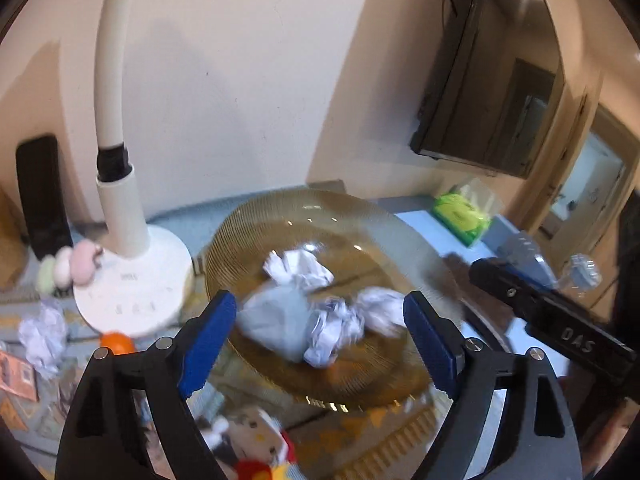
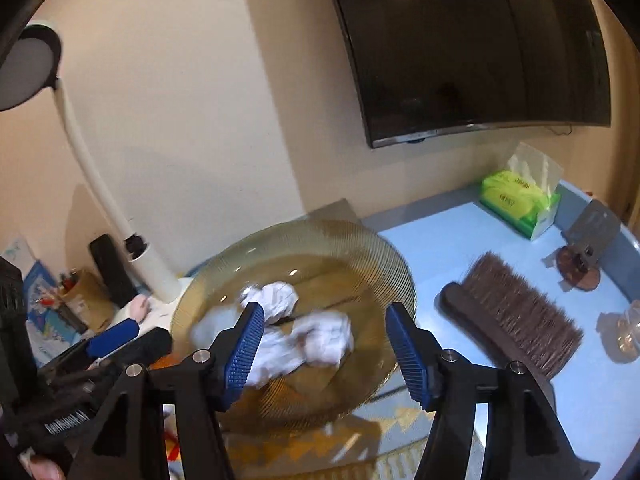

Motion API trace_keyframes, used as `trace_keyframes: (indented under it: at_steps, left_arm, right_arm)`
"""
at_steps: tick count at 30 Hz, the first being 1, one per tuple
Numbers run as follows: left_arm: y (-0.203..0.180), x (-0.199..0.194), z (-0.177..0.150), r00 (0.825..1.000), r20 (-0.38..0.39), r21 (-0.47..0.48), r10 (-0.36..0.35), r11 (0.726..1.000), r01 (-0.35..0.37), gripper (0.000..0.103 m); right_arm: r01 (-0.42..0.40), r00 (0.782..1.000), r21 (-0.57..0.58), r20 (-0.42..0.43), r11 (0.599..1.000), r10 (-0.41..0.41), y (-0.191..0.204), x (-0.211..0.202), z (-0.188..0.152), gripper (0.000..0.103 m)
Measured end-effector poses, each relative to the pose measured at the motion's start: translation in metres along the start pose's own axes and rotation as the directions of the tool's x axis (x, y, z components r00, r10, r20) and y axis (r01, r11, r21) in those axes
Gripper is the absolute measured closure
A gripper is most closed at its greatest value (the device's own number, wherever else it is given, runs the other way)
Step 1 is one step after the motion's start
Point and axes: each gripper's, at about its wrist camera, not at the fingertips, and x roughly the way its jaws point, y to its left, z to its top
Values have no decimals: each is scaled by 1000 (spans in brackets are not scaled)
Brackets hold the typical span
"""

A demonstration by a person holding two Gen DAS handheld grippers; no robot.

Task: Organize objects
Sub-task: 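Carry both paper balls to the amber bowl and release them, then move both open tools back over the plush toys and snack bag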

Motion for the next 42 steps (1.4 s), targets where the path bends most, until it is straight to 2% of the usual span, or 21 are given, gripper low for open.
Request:
trace_keyframes:
  at_steps: [2, 6, 12, 14, 16, 17, 18, 19, 21, 22, 23, 24, 26, 29, 32, 35, 42]
  left_arm:
    - [2, -20, -5, 1000, 25, 2, 8, 1000, -8, 18]
    - [14, -75, -21, 998, 57, -5, 24, 1000, -24, 18]
    - [42, -178, -57, 980, 135, -22, 147, 989, -146, 16]
    - [56, -206, -69, 967, 161, -55, 200, 980, -193, 1]
    - [71, -226, -87, 949, 189, -101, 252, 966, -236, 1]
    - [79, -230, -95, 946, 186, -113, 265, 962, -247, 1]
    - [90, -229, -108, 945, 170, -130, 279, 957, -259, 1]
    - [95, -226, -117, 944, 153, -140, 293, 952, -273, 1]
    - [114, -208, -141, 936, 85, -160, 343, 932, -327, 1]
    - [123, -196, -154, 927, 59, -166, 369, 920, -356, 1]
    - [126, -189, -162, 917, 64, -164, 393, 911, -378, 1]
    - [128, -183, -170, 914, 79, -156, 397, 911, -382, 1]
    - [131, -167, -178, 923, 68, -135, 379, 920, -368, 1]
    - [129, -150, -181, 922, 29, -91, 387, 919, -383, 1]
    - [127, -141, -182, 933, -14, -55, 359, 932, -359, 1]
    - [120, -129, -184, 916, -77, -16, 393, 918, -395, 1]
    - [96, -121, -189, 888, -71, 116, 455, 888, -445, 1]
  right_arm:
    - [-13, 1000, 1, 1, 1000, 13, 0, -8, -7, 41]
    - [-112, 994, 2, -16, 994, 112, 15, -35, -28, 40]
    - [-264, 964, -88, -46, 961, 261, 71, -76, -67, 39]
    - [-293, 956, -114, -57, 949, 289, 88, -82, -78, 38]
    - [-315, 949, -146, -76, 938, 307, 104, -80, -94, 24]
    - [-325, 945, -157, -78, 932, 317, 109, -77, -104, 9]
    - [-352, 936, -184, -68, 918, 346, 115, -70, -120, 4]
    - [-366, 930, -210, -66, 906, 361, 119, -66, -129, 4]
    - [-356, 934, -254, -131, 899, 333, 130, -41, -153, 4]
    - [-359, 932, -261, -151, 896, 330, 133, -34, -159, 4]
    - [-371, 927, -261, -159, 891, 340, 133, -29, -162, 4]
    - [-382, 923, -260, -166, 887, 348, 134, -24, -164, 4]
    - [-375, 925, -266, -178, 888, 337, 137, -16, -165, 4]
    - [-371, 923, -280, -211, 885, 320, 140, -8, -170, 4]
    - [-363, 926, -314, -224, 877, 303, 147, -6, -173, 4]
    - [-361, 926, -326, -240, 874, 293, 149, -3, -175, 4]
    - [-364, 922, -283, -246, 888, 299, 143, 1, -172, 4]
